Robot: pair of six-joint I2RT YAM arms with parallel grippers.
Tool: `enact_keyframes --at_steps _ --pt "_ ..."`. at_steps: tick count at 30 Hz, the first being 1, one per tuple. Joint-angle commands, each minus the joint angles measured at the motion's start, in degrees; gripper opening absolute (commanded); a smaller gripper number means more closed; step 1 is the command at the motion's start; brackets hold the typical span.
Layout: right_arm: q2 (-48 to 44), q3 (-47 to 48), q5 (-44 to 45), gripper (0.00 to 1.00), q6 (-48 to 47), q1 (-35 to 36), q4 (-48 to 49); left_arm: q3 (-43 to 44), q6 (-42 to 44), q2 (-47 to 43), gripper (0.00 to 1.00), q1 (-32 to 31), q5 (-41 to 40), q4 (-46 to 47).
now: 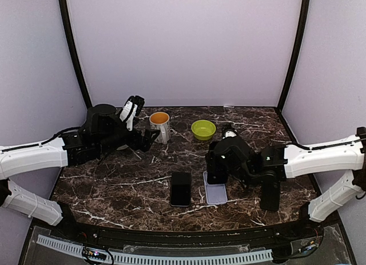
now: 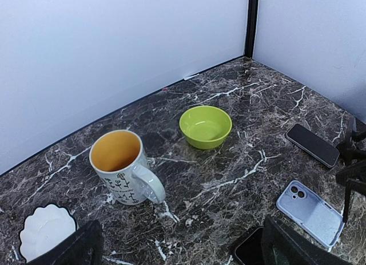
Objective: Put the phone into the phone case
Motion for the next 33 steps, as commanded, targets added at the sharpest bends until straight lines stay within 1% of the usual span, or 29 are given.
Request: enact_keyframes --at_steps 1,9,12,17,21,26,33 --pt "4.1 0.7 0.4 0.0 9.3 -0.1 -1.9 -0.6 0.6 -0.7 0.99 0.2 0.7 1.1" --pt "12.2 1.5 -4.4 0.0 10.7 -1.8 -4.8 -0.6 0.6 -0.9 0.99 0.2 0.9 1.1" --pt "13.6 2.1 -5.3 0.0 10.0 -2.2 -4.4 -0.6 0.6 -0.9 0.99 0.2 1.1 1.1" --pt "16.9 4.4 -5.1 0.0 11.2 -2.6 -8.7 -0.6 0.6 -1.0 0.99 0.2 0.8 1.1" --pt "18.4 5.4 -6.9 0.0 10.8 -2.7 -8.7 -0.6 0.6 -0.9 0.99 0.2 1.0 1.1" --pt "20.5 7.5 -7.8 0.0 10.9 -2.7 -11.1 -0.6 0.6 -1.0 0.99 0.2 1.0 1.1" --pt "21.7 5.9 -12.6 0.0 11.2 -2.7 -9.7 -0.6 2.1 -1.0 0.99 0.2 0.8 1.1"
